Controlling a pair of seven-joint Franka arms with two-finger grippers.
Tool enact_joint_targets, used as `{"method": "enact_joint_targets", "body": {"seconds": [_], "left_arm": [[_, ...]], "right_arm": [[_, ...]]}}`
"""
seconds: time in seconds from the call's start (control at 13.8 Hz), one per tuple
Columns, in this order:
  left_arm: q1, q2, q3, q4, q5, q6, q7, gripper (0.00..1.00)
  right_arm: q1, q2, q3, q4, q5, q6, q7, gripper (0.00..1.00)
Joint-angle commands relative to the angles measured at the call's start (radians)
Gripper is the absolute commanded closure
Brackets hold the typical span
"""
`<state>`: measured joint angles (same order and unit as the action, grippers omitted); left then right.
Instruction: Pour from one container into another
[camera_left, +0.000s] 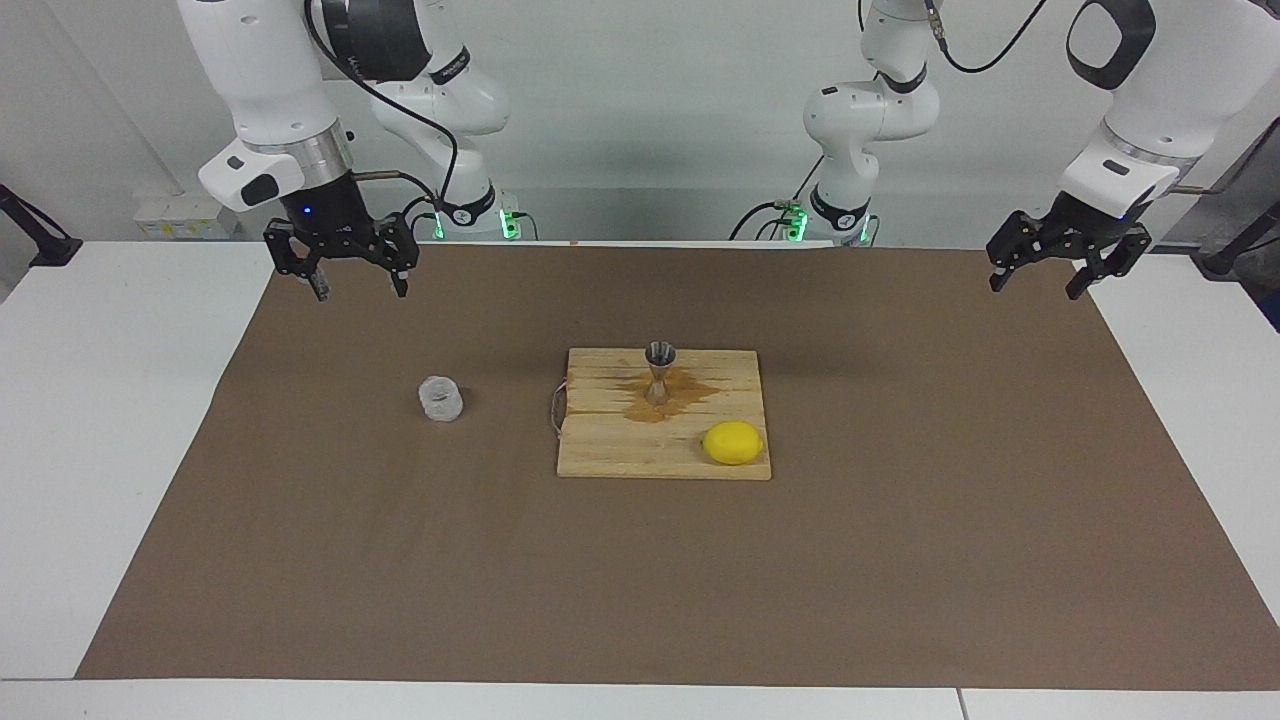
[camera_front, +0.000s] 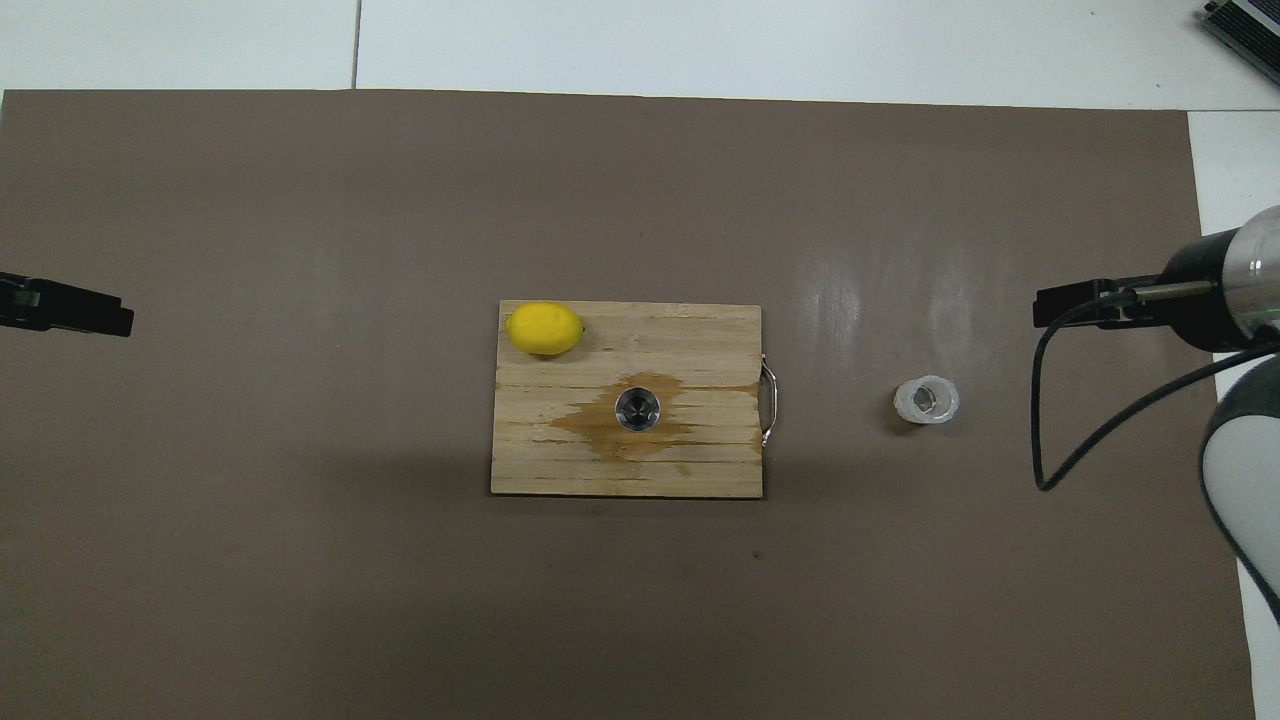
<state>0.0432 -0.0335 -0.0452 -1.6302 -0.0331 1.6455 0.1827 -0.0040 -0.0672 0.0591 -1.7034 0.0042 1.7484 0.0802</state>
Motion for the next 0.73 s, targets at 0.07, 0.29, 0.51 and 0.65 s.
{"method": "enact_joint_targets", "body": {"seconds": [0.07, 0.29, 0.51, 0.65], "left_arm": [[-0.008, 0.001, 0.005, -0.003, -0.01, 0.01, 0.004, 0.0], [-0.006, 0.001, 0.005, -0.003, -0.011, 0.01, -0.002, 0.0], [-0.006, 0.001, 0.005, -0.003, -0.014, 0.017, -0.009, 0.0], [-0.005, 0.001, 0.005, -0.003, -0.014, 0.019, -0.008, 0.0]], "right_arm": [[-0.005, 0.049, 0.005, 0.111, -0.009, -0.095, 0.088, 0.0], [-0.004, 0.044, 0.005, 0.091, -0.009, -0.102, 0.092, 0.0], [-0.005, 0.038, 0.005, 0.09, -0.012, -0.162, 0.09, 0.0], [-0.004, 0.027, 0.004, 0.09, -0.004, -0.208, 0.082, 0.0]]}}
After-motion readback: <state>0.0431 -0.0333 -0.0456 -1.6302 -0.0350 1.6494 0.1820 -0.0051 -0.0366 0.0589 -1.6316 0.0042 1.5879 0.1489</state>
